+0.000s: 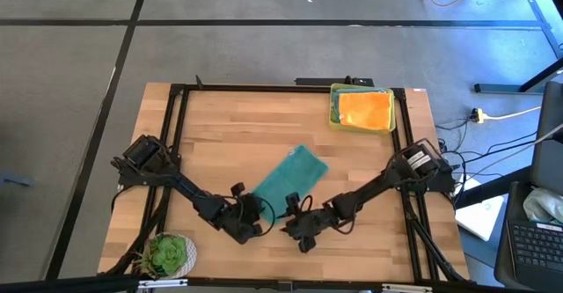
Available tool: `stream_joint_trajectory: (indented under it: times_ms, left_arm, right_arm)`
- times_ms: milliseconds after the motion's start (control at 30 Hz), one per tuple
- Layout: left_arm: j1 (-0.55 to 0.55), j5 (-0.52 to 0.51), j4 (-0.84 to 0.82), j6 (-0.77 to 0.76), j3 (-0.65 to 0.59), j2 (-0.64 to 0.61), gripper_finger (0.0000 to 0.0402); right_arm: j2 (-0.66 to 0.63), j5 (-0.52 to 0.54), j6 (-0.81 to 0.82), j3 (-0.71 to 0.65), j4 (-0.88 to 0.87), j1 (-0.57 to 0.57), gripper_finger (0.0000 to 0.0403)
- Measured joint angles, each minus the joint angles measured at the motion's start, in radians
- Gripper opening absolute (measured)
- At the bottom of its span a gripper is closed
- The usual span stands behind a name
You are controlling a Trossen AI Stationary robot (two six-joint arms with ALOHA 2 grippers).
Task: Fold microfiber towels
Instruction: Fold the blue microfiber cloth
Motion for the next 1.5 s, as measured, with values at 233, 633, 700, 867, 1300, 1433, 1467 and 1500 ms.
stream_joint_trajectory:
  times_ms: [233,633,700,867,1300,1433,1467,1500]
  left_arm:
    - [0.003,-0.009,0.022,0.002,0.0,0.0,0.0121]
    - [-0.015,-0.009,0.029,0.009,0.0,0.0,0.0121]
    - [-0.021,-0.008,0.03,0.009,0.0,0.0,0.0121]
    - [-0.031,0.001,0.029,0.044,0.0,0.0,0.0121]
    - [-0.192,-0.106,-0.026,0.454,0.089,-0.081,0.0114]
    - [-0.224,-0.102,-0.033,0.477,0.092,-0.078,0.0115]
    - [-0.227,-0.103,-0.033,0.479,0.092,-0.073,0.0117]
    - [-0.228,-0.102,-0.038,0.489,0.092,-0.067,0.0121]
  right_arm:
    - [0.096,0.014,-0.004,0.036,0.051,0.0,0.0194]
    - [0.126,0.032,0.052,0.087,-0.016,-0.018,0.0168]
    - [0.125,0.008,0.057,0.088,-0.028,-0.021,0.0153]
    - [0.127,0.002,0.046,0.086,-0.019,-0.011,0.0088]
    - [0.09,0.135,-0.005,0.159,-0.181,0.037,0.0006]
    - [0.035,0.175,-0.002,0.175,-0.243,0.046,0.0011]
    - [0.028,0.17,0.0,0.175,-0.247,0.047,0.0013]
    - [0.021,0.167,0.0,0.174,-0.249,0.048,0.0013]
